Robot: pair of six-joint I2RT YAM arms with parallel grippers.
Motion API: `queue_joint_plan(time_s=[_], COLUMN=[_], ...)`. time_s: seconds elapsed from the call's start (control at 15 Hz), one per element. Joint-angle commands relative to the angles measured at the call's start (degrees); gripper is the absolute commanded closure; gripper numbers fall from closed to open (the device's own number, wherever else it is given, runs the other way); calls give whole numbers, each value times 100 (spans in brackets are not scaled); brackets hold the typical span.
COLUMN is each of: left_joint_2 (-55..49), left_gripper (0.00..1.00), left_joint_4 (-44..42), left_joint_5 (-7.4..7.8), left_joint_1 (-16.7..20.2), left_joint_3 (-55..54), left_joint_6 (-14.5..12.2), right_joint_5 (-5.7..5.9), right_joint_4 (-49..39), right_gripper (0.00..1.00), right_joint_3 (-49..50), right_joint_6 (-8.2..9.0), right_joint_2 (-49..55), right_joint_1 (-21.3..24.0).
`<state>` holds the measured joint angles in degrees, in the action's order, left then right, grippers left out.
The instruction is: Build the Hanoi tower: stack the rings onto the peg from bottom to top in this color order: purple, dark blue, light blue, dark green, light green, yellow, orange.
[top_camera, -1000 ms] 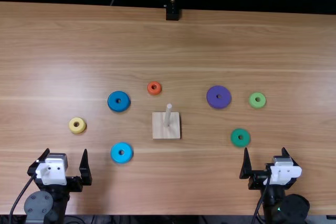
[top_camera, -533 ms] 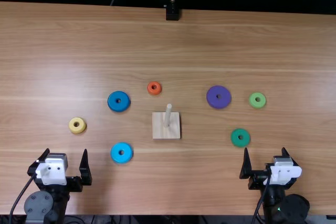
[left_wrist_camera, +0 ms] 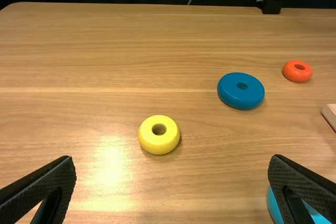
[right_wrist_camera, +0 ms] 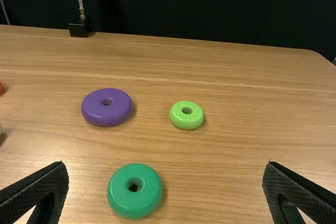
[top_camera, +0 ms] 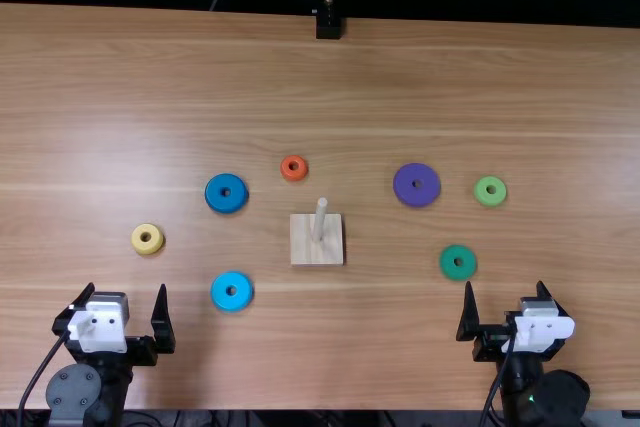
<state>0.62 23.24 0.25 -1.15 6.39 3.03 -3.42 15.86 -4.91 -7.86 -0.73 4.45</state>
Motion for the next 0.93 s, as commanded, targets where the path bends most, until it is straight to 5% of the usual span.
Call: queue_joint_plan(time_s=[0.0,0.27,0.6,0.67,0.87], left_joint_2=[-62,-62,-62,-62,-62], left_gripper=[0,0,0,0,0], left_joint_4=[439,439,439,439,439], left_joint_5=[17,17,17,17,17], left_joint_1=[-52,-52,-52,-52,-52], left_joint_3=[-639,-639,-639,-639,-639], left_joint_6=[-28,-28,-28,-28,-28], right_joint_5=[-59,-59,-27,-17,-17], right_joint_4=[340,-40,-82,-92,-82], right_gripper=[0,0,0,0,0], right_joint_3=[420,271,-1355,-1619,-3016], right_joint_6=[-58,-26,47,364,2115], right_joint_2=[73,73,73,-322,-1553], right_joint_1=[47,56,-5,-40,-295])
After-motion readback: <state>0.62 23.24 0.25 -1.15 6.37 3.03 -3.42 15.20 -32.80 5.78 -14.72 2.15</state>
